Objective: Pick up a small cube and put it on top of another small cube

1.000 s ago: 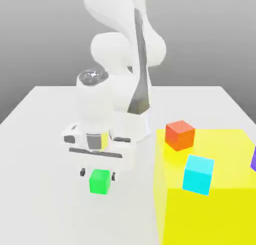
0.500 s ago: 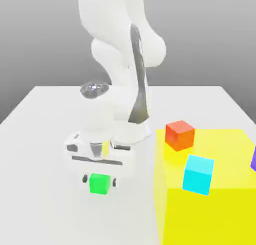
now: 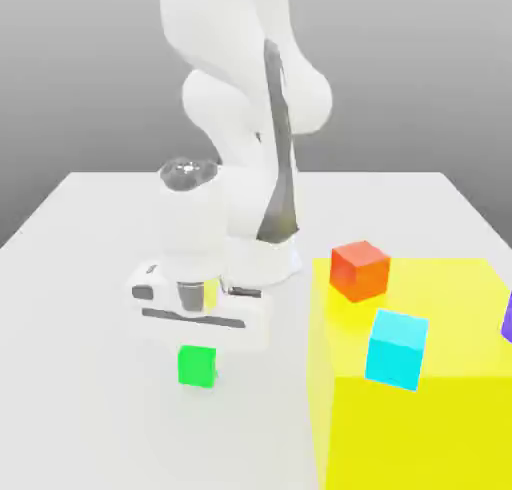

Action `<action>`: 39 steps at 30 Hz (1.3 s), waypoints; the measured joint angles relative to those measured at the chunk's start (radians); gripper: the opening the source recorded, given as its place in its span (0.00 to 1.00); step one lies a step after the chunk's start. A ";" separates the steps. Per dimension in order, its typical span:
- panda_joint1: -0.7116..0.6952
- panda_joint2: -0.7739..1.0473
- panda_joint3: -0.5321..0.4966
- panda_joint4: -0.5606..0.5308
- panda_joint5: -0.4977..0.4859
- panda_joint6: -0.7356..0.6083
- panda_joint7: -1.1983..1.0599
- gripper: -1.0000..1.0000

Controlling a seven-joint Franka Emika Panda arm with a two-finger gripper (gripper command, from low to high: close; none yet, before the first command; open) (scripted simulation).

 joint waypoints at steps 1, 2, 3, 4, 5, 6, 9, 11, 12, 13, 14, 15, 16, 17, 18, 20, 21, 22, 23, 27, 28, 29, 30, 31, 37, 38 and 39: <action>0.004 -0.010 -0.003 0.001 -0.003 -0.011 0.004 0.00; 0.006 -0.020 -0.005 0.002 -0.007 -0.022 0.008 0.00; 0.007 -0.029 -0.007 0.003 -0.010 -0.033 0.010 0.00; 0.008 -0.039 -0.008 0.003 -0.012 -0.043 0.013 0.00; 0.009 -0.048 -0.008 0.003 -0.014 -0.053 0.014 0.00; 0.009 -0.058 -0.008 0.002 -0.015 -0.063 0.015 0.00; 0.007 -0.086 -0.007 -0.001 -0.015 -0.090 0.014 0.00; 0.004 -0.104 -0.004 -0.004 -0.015 -0.106 0.013 0.00; 0.003 -0.113 -0.003 -0.007 -0.011 -0.113 0.009 0.00; 0.001 -0.122 -0.002 -0.010 -0.008 -0.120 0.006 0.00; 0.000 -0.131 0.000 -0.013 -0.005 -0.126 0.002 0.00; -0.002 -0.139 0.001 -0.016 -0.002 -0.132 -0.002 0.00; -0.004 -0.148 0.003 -0.020 0.002 -0.138 -0.006 0.00; -0.010 -0.157 0.009 -0.024 0.005 -0.143 -0.010 0.00; -0.004 -0.166 0.005 -0.028 0.009 -0.147 -0.015 0.00; 0.000 -0.183 -0.001 -0.038 0.017 -0.155 -0.024 0.00; -0.001 -0.191 -0.003 -0.043 0.021 -0.158 -0.029 0.00; 0.000 -0.200 -0.005 -0.049 0.025 -0.161 -0.034 0.00; 0.000 -0.208 -0.007 -0.055 0.028 -0.163 -0.039 0.00; 0.005 -0.235 -0.011 -0.073 0.061 -0.166 -0.057 0.00; 0.017 -0.228 -0.012 -0.061 0.101 -0.169 -0.055 0.00; 0.026 -0.228 -0.008 -0.045 0.120 -0.184 -0.035 0.00; 0.032 -0.233 0.001 -0.028 0.125 -0.208 -0.001 0.00; 0.037 -0.241 0.011 -0.009 0.125 -0.236 0.038 0.00; 0.066 -0.310 0.089 0.106 0.117 -0.427 0.284 0.00; 0.072 -0.322 0.103 0.125 0.118 -0.460 0.324 0.00; 0.078 -0.335 0.117 0.144 0.119 -0.493 0.363 0.00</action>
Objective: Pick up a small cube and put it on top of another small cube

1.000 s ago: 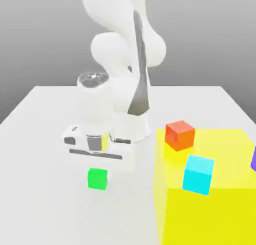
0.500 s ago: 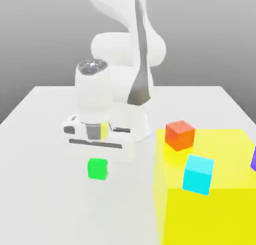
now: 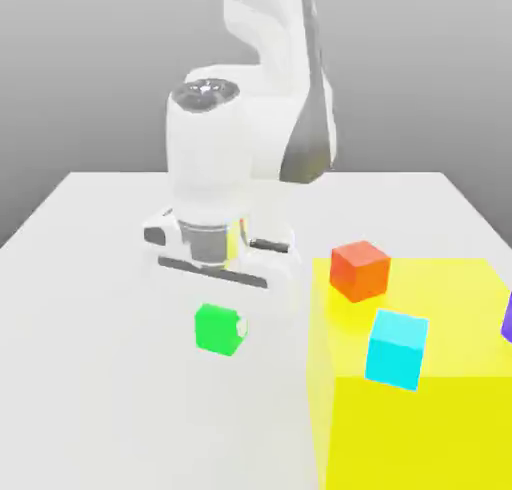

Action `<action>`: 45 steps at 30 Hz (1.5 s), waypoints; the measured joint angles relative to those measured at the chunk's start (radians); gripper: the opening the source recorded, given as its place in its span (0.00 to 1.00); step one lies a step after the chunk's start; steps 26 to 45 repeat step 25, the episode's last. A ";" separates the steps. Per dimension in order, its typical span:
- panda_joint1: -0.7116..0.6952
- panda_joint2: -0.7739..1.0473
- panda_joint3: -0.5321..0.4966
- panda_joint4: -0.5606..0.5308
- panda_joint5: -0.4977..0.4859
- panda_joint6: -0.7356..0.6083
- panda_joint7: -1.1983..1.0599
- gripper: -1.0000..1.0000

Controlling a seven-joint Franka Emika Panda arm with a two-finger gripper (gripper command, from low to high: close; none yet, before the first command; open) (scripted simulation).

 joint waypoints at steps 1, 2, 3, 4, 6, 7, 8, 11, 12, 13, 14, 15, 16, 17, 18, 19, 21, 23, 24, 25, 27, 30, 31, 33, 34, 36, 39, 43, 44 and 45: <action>0.006 -0.013 0.014 0.019 0.002 -0.033 0.039 0.00; 0.012 -0.027 0.028 0.039 0.005 -0.066 0.077 0.00; 0.017 -0.041 0.042 0.058 0.008 -0.099 0.115 0.00; 0.023 -0.055 0.056 0.077 0.012 -0.133 0.153 0.00; 0.036 -0.087 0.085 0.115 0.021 -0.202 0.227 0.00; 0.043 -0.106 0.100 0.134 0.026 -0.238 0.262 0.00; 0.050 -0.125 0.115 0.152 0.031 -0.274 0.296 0.00; 0.071 -0.186 0.158 0.208 0.052 -0.386 0.396 0.00; 0.076 -0.208 0.175 0.226 0.061 -0.423 0.427 0.00; 0.083 -0.230 0.188 0.244 0.069 -0.461 0.459 0.00; 0.090 -0.252 0.200 0.263 0.078 -0.499 0.490 0.00; 0.102 -0.278 0.208 0.266 0.086 -0.526 0.494 0.00; 0.108 -0.281 0.215 0.256 0.091 -0.517 0.496 0.00; 0.111 -0.274 0.221 0.237 0.094 -0.491 0.498 0.00; 0.112 -0.261 0.227 0.216 0.096 -0.456 0.499 0.00; 0.112 -0.246 0.233 0.192 0.098 -0.417 0.501 0.00; 0.112 -0.233 0.238 0.173 0.099 -0.386 0.502 1.00; 0.112 -0.233 0.238 0.173 0.099 -0.386 0.502 1.00; 0.112 -0.233 0.238 0.173 0.099 -0.386 0.502 1.00; 0.112 -0.233 0.238 0.173 0.099 -0.386 0.502 1.00; 0.112 -0.233 0.238 0.173 0.099 -0.386 0.502 1.00; 0.112 -0.233 0.238 0.173 0.099 -0.386 0.502 1.00; 0.112 -0.233 0.238 0.173 0.099 -0.386 0.502 1.00; 0.112 -0.233 0.238 0.173 0.099 -0.386 0.502 1.00; 0.112 -0.233 0.238 0.173 0.099 -0.386 0.502 1.00; 0.112 -0.233 0.238 0.173 0.099 -0.386 0.502 1.00; 0.112 -0.233 0.238 0.173 0.099 -0.386 0.502 1.00; 0.112 -0.233 0.238 0.173 0.099 -0.386 0.502 1.00; 0.112 -0.233 0.238 0.173 0.099 -0.386 0.502 1.00; 0.112 -0.233 0.238 0.173 0.099 -0.386 0.502 1.00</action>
